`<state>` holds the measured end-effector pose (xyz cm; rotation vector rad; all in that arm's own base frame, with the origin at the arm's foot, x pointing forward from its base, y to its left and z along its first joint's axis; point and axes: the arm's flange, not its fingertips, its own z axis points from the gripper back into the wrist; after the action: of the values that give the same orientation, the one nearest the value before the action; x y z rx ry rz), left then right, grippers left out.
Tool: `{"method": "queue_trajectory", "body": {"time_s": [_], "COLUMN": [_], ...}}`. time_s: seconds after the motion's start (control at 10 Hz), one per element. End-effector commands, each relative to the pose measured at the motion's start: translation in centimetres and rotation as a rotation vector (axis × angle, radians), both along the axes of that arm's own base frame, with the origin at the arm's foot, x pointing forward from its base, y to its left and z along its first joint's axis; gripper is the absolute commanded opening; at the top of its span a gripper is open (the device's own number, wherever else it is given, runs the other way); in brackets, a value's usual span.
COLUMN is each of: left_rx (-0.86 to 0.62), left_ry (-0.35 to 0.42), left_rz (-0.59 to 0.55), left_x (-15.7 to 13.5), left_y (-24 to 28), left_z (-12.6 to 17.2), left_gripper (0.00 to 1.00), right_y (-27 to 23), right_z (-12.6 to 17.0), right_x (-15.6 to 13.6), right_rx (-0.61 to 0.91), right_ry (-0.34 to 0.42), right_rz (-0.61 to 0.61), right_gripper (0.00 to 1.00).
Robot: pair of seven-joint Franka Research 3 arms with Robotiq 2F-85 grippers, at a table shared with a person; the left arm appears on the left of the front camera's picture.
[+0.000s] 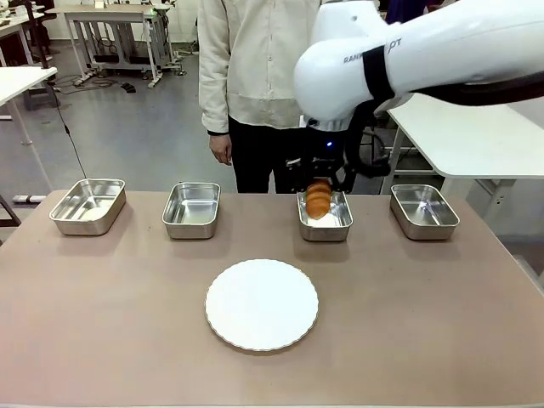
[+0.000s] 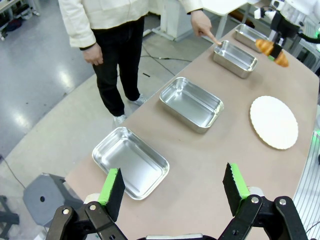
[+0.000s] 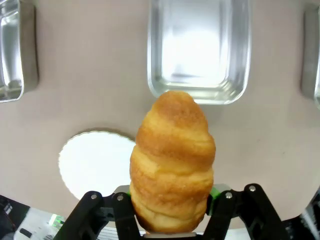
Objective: Place the bread in the container.
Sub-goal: Place the Butter Roll into the Airtight Container indicated by the human.
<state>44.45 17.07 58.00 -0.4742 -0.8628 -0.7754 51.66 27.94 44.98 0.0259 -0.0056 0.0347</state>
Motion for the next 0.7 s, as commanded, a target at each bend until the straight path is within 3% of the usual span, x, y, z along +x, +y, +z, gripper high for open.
{"method": "queue_trajectory", "body": {"time_s": [0.0,0.2,0.3,0.6], "left_rx": [0.001,0.001,0.001,0.001], "left_ry": [-0.010,-0.010,-0.010,-0.010], "left_rz": [-0.010,-0.010,-0.010,-0.010], "left_x": [-0.2,-0.2,-0.2,-0.2], "left_y": [0.0,0.0,0.0,0.0], "left_z": [0.0,0.0,0.0,0.0], "left_gripper": [1.00,1.00,1.00,1.00], "right_y": [-1.4,-2.6,-2.2,-2.2], "right_z": [-1.1,-3.4,-1.9,-1.9], "right_x": [2.5,4.5,2.6,2.6], "right_rx": [-0.007,0.022,-0.003,-0.003], "right_ry": [0.027,0.050,0.025,0.025], "right_rz": [0.107,0.141,0.091,0.091], "right_gripper": [0.34,0.34,0.34,0.34]}}
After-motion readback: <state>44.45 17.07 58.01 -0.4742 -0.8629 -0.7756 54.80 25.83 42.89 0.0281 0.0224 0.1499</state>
